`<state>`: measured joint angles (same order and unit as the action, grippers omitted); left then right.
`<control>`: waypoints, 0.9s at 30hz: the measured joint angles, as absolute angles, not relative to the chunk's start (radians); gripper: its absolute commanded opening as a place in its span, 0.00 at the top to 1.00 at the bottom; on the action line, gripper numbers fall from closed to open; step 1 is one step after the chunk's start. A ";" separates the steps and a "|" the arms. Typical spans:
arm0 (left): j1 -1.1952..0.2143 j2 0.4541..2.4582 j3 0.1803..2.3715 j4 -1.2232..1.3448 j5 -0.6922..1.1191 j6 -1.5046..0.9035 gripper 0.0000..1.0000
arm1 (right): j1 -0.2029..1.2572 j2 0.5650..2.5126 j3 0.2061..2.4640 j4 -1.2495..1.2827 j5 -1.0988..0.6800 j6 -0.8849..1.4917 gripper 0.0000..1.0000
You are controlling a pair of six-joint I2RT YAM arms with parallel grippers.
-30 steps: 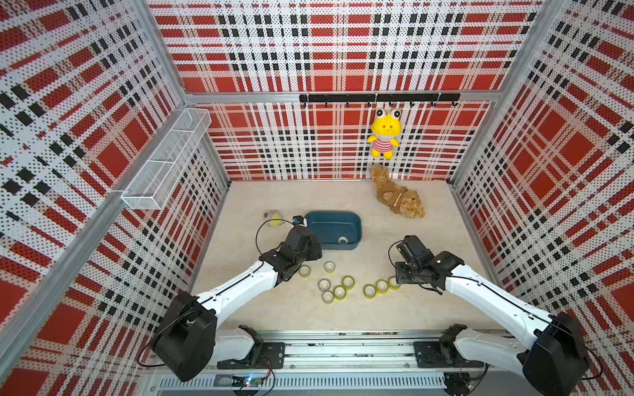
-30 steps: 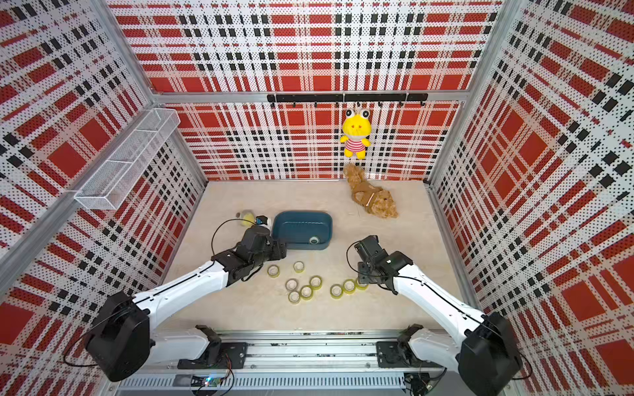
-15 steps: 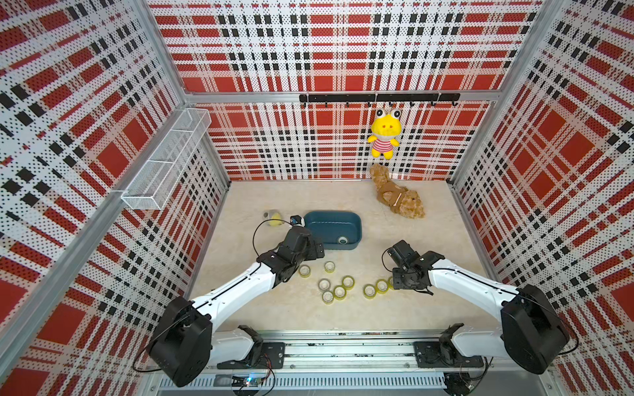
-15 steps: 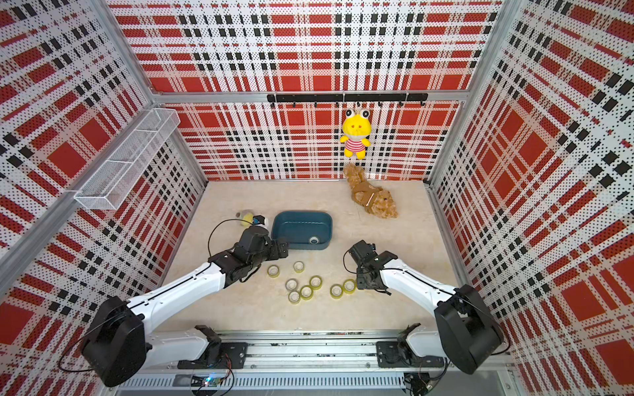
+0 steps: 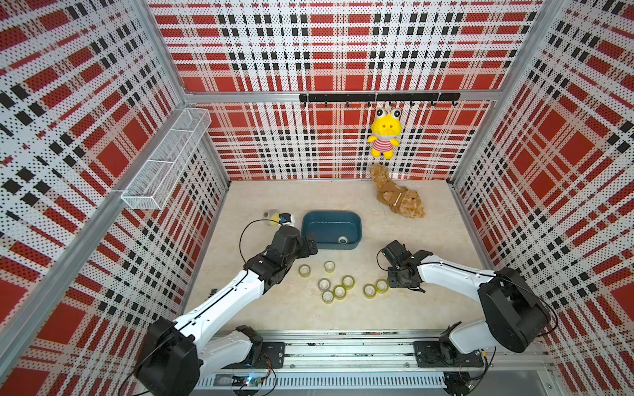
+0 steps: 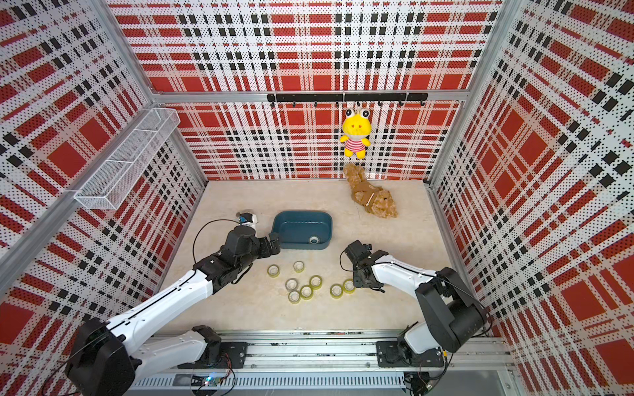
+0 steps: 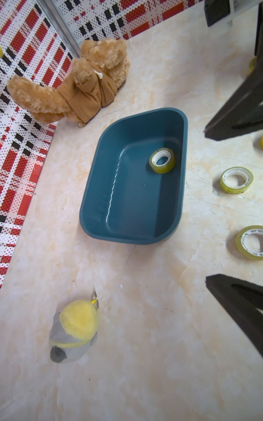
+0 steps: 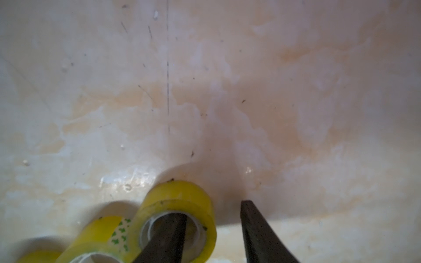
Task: Put the transparent tape into the storage box
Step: Pick up the tape at the center of the board.
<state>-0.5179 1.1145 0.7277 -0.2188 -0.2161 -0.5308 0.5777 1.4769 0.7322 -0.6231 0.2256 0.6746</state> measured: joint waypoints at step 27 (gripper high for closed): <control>-0.489 1.064 0.719 -0.219 -0.207 -0.531 0.01 | 0.581 1.288 0.850 -0.785 0.248 0.667 1.00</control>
<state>-0.4892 1.0641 0.7189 -0.2188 -0.2066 -0.5308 0.5812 1.2877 0.8497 -0.7845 0.2478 0.6670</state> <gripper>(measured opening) 0.992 0.129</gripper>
